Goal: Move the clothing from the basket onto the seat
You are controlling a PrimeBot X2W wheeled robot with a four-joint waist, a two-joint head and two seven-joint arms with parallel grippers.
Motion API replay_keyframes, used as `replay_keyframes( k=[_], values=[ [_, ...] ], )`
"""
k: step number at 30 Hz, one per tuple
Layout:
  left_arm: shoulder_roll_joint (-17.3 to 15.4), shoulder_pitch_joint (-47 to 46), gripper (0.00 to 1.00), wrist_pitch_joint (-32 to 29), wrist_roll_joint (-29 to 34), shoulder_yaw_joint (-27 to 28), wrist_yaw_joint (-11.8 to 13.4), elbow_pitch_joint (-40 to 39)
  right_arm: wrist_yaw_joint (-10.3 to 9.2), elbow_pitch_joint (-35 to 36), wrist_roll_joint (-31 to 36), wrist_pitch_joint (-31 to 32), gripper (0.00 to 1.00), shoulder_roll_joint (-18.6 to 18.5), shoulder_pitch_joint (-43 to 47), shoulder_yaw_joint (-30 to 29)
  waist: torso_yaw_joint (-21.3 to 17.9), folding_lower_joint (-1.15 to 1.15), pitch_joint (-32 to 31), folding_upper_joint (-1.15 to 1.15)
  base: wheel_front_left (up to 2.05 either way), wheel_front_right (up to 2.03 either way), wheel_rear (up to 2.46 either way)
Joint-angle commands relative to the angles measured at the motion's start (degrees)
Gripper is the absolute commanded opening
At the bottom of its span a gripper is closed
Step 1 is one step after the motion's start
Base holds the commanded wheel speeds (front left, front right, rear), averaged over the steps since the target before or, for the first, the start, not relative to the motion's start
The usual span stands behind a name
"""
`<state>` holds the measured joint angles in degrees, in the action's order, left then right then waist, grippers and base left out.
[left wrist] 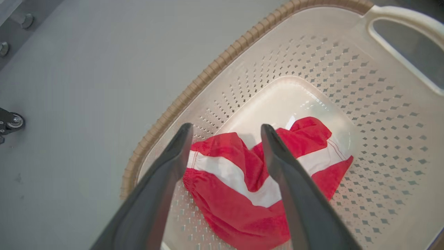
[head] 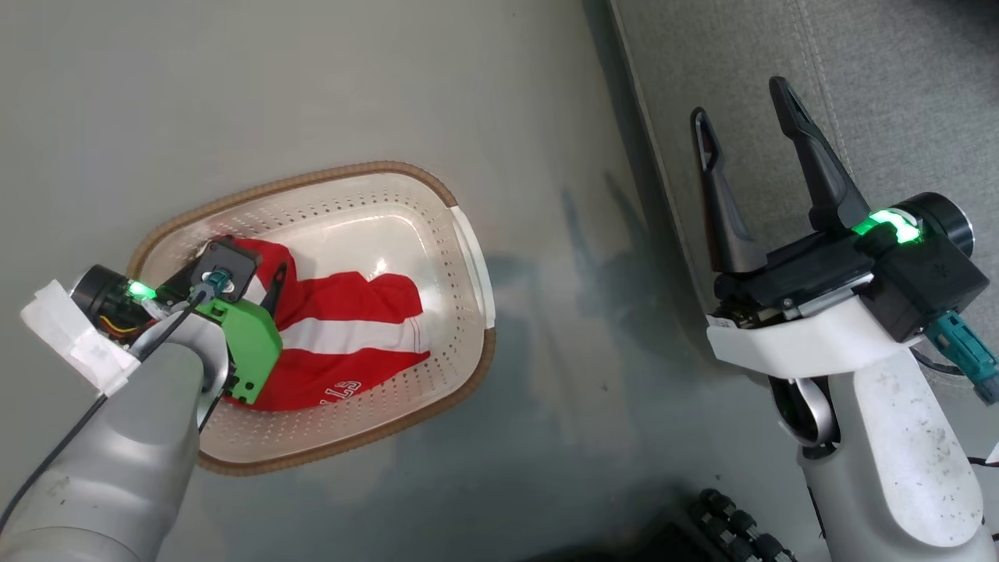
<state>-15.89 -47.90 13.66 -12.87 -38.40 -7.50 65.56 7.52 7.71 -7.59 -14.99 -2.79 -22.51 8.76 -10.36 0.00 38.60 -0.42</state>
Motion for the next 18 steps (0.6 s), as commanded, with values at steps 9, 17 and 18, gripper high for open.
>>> replay_keyframes(
  k=[9,17,18],
  values=[
    [-2.51,-5.08,1.00,-4.20,0.51,-4.56,0.05,5.90,-0.06,1.54,-1.14,-0.15,1.00,-0.06,-2.14,0.15,-4.05,0.00,9.02,0.42,0.00,0.00,0.00],
    [-4.20,-7.93,1.00,-9.61,1.99,-7.37,0.63,7.62,-0.06,2.77,-1.62,-0.16,1.00,-0.06,-2.81,0.12,-4.70,0.00,12.92,0.42,0.00,0.00,0.00],
    [-4.29,-8.21,1.00,-10.11,2.13,-7.55,0.61,7.70,-0.06,2.92,-1.69,-0.15,1.00,-0.07,-2.87,0.09,-4.76,0.00,13.32,0.42,0.00,0.00,0.00]
  ],
)
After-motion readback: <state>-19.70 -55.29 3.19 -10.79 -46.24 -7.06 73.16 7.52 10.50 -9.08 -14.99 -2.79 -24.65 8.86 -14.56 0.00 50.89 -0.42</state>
